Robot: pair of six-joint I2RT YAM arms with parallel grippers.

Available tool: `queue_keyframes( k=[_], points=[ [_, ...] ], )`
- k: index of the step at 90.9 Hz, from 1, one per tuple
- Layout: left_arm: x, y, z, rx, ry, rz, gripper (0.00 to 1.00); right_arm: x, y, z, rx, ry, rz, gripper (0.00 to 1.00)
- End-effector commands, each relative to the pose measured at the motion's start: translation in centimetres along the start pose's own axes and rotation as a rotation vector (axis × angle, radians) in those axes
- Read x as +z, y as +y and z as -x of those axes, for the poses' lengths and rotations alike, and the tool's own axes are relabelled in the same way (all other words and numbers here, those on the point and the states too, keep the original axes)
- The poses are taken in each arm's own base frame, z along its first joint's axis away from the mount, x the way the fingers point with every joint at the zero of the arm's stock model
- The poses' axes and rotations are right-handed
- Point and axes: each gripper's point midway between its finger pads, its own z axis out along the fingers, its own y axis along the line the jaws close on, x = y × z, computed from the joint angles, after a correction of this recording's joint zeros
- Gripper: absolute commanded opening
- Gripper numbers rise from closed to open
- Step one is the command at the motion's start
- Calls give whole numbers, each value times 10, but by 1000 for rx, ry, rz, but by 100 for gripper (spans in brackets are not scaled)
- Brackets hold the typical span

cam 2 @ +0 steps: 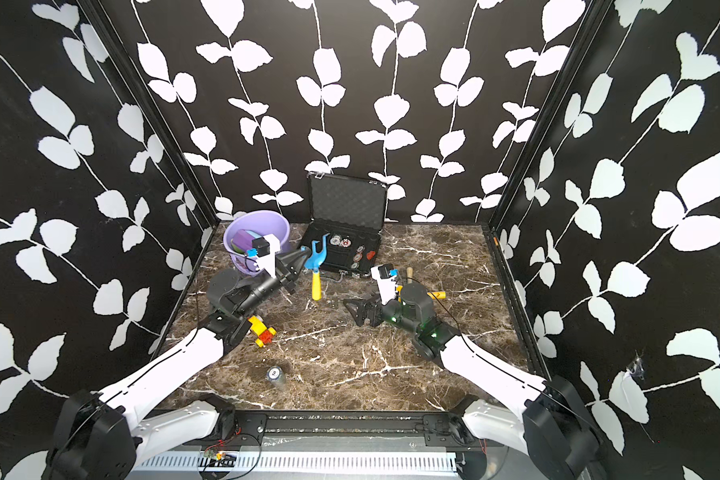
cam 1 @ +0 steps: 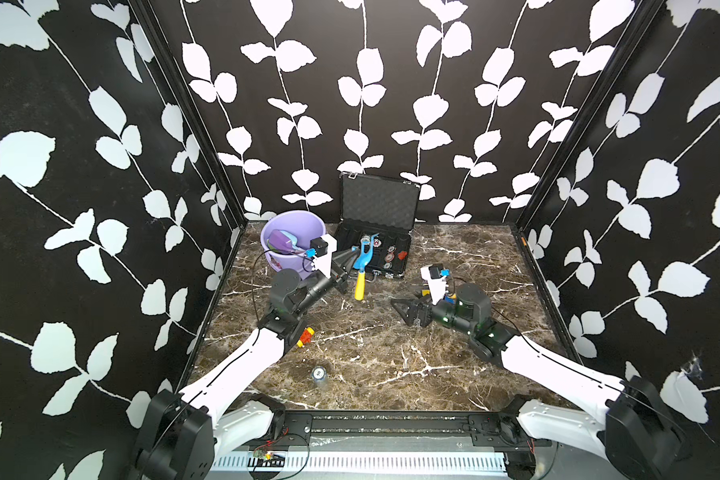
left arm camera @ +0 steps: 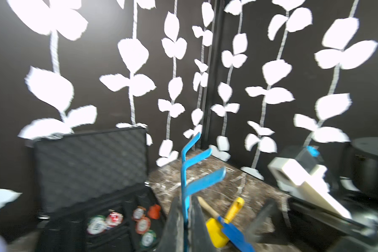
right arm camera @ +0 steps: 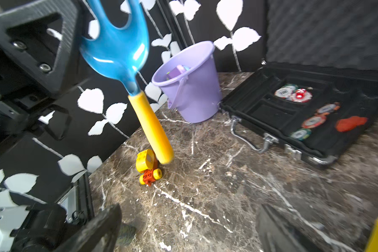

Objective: Organize the gardening tools
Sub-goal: Place the gardening tool in the container.

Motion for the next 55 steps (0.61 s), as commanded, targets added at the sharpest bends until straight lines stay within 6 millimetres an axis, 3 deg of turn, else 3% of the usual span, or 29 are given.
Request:
queue_keyframes(
  k=[1, 21, 35, 44, 55],
  points=[
    [-10, 21, 29, 159, -88, 148, 0, -11, -15, -2, -14, -25, -100, 100],
    [-16, 51, 64, 338, -168, 325, 0, -33, -31, -2, -30, -56, -221, 100],
    [-18, 84, 84, 384, -205, 408, 0, -43, -39, -4, -36, -55, -285, 100],
    [-18, 107, 90, 408, -228, 450, 0, -49, -44, -4, -33, -55, -320, 99],
    [-17, 137, 84, 422, -220, 499, 0, -56, -47, -4, -32, -52, -350, 100]
  ],
)
